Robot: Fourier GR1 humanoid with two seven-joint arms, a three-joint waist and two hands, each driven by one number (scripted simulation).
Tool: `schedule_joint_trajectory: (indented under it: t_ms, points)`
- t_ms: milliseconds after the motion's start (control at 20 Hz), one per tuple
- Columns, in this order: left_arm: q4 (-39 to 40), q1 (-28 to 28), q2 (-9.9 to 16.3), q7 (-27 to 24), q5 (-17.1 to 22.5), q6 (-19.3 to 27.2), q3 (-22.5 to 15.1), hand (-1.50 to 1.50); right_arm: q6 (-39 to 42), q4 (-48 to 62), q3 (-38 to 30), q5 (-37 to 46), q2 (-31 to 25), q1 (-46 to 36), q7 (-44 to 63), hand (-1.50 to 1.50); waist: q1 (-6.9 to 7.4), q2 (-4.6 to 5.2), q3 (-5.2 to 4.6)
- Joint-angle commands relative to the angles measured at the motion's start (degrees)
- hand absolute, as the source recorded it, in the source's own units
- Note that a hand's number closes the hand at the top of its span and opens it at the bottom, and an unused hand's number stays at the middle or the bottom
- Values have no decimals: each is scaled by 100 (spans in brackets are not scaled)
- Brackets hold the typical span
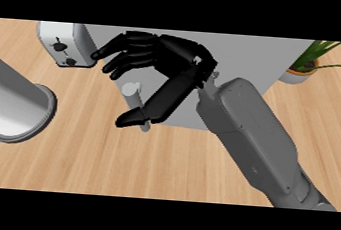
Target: Pick up the bottled water, place it into the cabinet and close the cabinet
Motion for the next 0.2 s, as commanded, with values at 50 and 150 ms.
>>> schedule_joint_trajectory:
  t_ms: [50,150]
  points:
    - [78,-108,-61,9,-127,-196,-83,-150,-761,465,-839,489,-374,-856,-423,-150,4,64,-2]
    - [-41,-259,-17,147,-125,-3,-105,-150,-731,616,-887,434,-243,-872,-528,-150,11,99,5]
